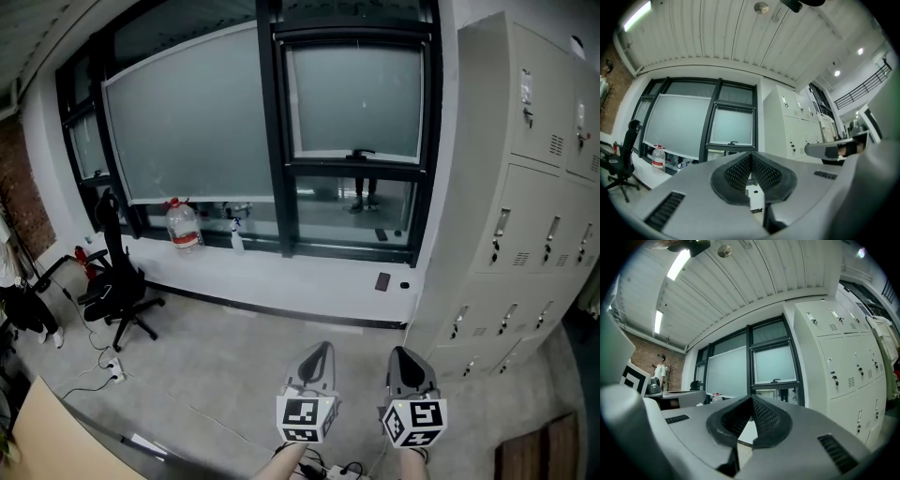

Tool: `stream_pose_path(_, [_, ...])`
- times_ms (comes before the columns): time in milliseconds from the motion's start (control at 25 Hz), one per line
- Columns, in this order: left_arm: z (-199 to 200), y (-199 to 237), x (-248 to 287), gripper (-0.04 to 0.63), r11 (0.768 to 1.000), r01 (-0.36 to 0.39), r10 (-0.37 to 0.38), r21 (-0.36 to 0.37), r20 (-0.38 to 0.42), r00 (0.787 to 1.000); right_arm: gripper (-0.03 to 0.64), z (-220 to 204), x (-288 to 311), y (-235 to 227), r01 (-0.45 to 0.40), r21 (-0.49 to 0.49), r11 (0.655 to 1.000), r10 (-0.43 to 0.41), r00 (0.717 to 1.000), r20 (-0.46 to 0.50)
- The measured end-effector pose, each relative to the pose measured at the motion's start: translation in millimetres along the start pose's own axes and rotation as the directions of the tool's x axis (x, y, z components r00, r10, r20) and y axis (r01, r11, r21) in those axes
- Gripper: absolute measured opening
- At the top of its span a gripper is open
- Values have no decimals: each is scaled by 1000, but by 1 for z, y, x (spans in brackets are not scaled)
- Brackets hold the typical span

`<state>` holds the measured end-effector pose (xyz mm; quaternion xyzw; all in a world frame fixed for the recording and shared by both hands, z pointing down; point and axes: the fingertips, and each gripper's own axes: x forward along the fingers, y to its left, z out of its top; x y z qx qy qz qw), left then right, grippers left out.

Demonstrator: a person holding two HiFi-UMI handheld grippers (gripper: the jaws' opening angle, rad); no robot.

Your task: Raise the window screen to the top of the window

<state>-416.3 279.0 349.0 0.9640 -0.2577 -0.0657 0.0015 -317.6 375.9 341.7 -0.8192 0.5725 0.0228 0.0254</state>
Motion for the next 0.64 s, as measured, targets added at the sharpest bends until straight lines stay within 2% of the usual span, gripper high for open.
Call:
stream_pose_path(320, [9,-1,-1,5,1000,-20,21,-8,35,999,6,2,-5,-5,-3,-6,1000,3,1000,-5])
stream_pose_path(640, [1,6,-9,5,999,-28,29,-23,21,999,6,-6,-8,7,-13,-41,999,12,1000,-27])
